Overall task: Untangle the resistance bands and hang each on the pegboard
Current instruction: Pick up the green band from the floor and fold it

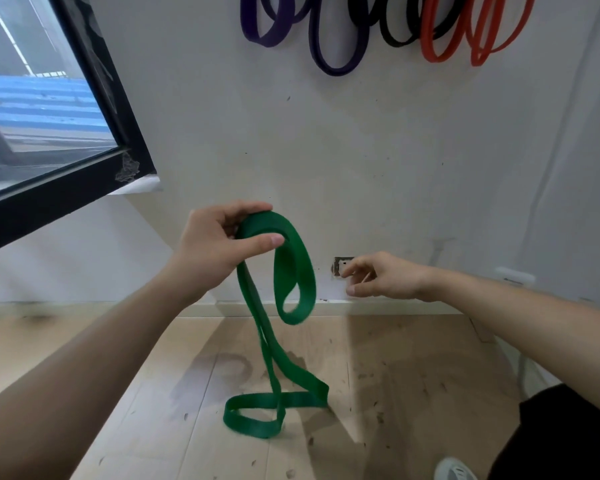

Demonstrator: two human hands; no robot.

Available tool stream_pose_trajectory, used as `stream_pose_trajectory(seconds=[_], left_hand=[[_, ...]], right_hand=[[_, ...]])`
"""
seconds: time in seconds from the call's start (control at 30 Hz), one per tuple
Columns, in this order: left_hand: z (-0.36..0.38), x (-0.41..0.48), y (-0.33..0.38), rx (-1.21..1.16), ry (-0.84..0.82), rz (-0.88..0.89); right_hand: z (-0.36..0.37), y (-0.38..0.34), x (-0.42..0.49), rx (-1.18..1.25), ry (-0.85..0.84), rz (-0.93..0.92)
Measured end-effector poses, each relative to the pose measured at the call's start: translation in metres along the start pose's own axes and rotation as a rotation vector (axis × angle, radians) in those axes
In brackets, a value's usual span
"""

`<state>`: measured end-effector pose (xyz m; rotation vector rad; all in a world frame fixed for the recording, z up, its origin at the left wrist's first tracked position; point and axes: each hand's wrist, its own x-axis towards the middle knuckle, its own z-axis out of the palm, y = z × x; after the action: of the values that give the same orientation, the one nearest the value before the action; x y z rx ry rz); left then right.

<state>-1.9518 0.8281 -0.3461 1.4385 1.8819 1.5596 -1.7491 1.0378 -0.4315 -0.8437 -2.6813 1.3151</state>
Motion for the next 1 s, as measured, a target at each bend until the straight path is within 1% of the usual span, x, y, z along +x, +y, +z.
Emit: stream_pose_trajectory(seconds=[0.1, 0.23, 0.33, 0.47, 0.57, 0.67, 0.8, 0.9, 1.0], left_hand=[[-0.002, 0.000, 0.002, 0.001, 0.058, 0.016], [-0.005, 0.001, 0.005, -0.023, 0.128, 0.055], [-0.005, 0.001, 0.007, -0.033, 0.187, 0.077], [-0.008, 0.001, 0.005, -0.031, 0.206, 0.067], [-0.012, 0.004, -0.001, -0.023, 0.195, 0.016], [-0.014, 0.005, -0.014, 0.060, 0.173, -0.067], [-0.017, 0.004, -0.033, 0.128, 0.120, -0.173], [-0.018, 0.003, -0.041, 0.136, 0.051, -0.218], [-0.018, 0.005, -0.045, 0.118, 0.019, -0.225]], right_hand=[[0.008, 0.000, 0.005, 0.054, 0.011, 0.039], [0.015, -0.009, 0.009, 0.249, 0.000, 0.089], [0.017, -0.016, 0.013, 0.421, 0.043, 0.076], [0.017, -0.023, 0.015, 0.575, 0.111, 0.059], [0.010, -0.026, 0.014, 0.682, 0.130, 0.084], [0.000, -0.028, 0.013, 0.797, 0.171, 0.100], [-0.014, -0.034, 0.006, 0.895, 0.166, 0.061], [-0.024, -0.036, 0.000, 0.913, 0.157, 0.015], [-0.031, -0.035, -0.006, 0.875, 0.119, -0.004]])
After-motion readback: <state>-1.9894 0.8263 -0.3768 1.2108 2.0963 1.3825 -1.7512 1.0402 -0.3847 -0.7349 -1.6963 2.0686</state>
